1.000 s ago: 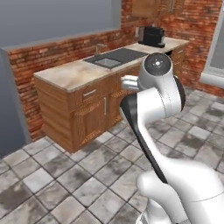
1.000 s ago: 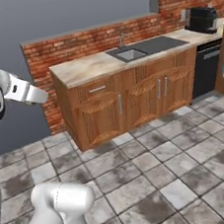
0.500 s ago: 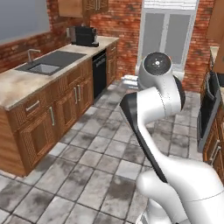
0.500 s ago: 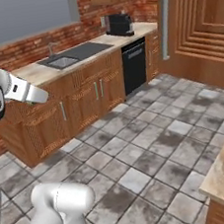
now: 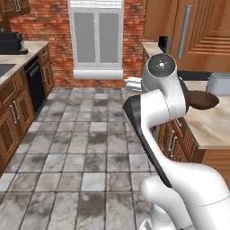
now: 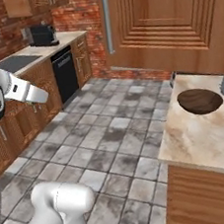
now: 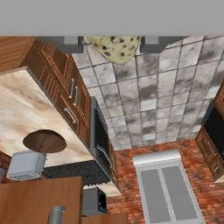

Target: Pick the egg and butter from the fridge and place them by the bowl for mixing.

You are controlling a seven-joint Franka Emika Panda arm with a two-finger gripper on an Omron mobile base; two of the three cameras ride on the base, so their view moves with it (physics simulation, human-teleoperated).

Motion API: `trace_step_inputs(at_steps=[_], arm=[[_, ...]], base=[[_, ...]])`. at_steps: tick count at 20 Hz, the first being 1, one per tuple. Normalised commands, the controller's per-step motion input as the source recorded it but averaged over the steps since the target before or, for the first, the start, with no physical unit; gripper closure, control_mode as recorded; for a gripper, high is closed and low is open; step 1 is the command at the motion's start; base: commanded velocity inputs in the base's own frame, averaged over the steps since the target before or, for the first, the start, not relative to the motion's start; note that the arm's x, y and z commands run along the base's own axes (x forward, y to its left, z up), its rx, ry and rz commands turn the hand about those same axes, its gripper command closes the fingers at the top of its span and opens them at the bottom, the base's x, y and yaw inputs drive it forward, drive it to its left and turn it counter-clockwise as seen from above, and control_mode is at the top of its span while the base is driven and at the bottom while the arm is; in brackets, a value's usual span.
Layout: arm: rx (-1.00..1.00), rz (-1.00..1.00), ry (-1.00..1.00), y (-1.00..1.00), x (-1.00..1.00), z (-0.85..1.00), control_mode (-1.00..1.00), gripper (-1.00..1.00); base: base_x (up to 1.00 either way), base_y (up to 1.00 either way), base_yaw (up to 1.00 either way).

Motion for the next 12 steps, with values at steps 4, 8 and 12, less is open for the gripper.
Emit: trace_step_inputs(at_steps=[4, 8, 12], arm=[[0.0, 0.0, 0.0, 0.0, 0.0, 0.0, 1.0, 1.0], [0.0, 0.0, 0.0, 0.0, 0.0, 0.0, 1.0, 1.0], [0.0, 0.0, 0.0, 0.0, 0.0, 0.0, 1.0, 1.0]], base=[[-0.18, 0.0, -0.46], [-0.27, 0.0, -0.32], [0.01, 0.67, -0.34]])
